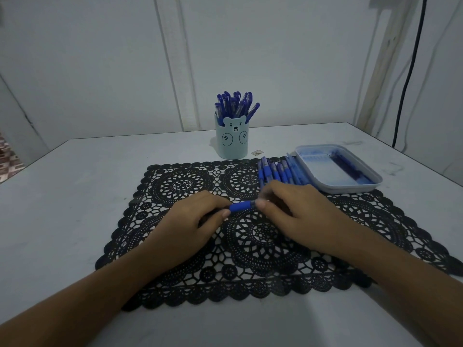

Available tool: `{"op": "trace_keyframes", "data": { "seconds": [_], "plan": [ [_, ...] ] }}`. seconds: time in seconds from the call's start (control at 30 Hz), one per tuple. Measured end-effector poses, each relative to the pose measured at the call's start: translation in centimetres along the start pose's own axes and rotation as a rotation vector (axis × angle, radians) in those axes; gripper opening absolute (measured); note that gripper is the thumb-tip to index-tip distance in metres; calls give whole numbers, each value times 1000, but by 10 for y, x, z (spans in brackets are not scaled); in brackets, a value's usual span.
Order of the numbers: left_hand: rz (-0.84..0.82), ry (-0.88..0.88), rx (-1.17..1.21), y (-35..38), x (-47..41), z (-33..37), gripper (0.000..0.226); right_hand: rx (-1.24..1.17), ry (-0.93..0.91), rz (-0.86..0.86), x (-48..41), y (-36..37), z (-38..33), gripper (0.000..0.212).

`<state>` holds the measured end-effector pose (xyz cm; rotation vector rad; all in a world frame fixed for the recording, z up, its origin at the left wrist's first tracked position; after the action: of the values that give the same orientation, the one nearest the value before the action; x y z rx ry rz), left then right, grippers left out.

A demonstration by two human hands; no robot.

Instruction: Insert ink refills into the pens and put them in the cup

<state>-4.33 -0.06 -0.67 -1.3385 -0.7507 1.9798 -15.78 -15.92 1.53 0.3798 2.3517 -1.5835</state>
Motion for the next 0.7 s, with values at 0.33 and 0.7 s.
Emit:
{"op": "trace_keyframes", "data": {
  "seconds": [0.33,0.7],
  "plan": [
    [-35,58,-33,-1,0,3,23,71,-41,-19,1,-1,0,16],
    [20,-62,-23,-2,0,-1,25,392,95,-284,6,-12,6,33]
  ]
}}
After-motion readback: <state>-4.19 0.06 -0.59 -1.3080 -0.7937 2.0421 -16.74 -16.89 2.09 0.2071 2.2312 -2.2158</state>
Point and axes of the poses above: each hand's wrist, its own x-axis away from the middle knuckle, its own y-axis out of the palm, z = x × y, the point moved 2 cm from there along -x, towards the middle knuckle, and after that the axes turned 1 degree about x, right-handed, at the moved point
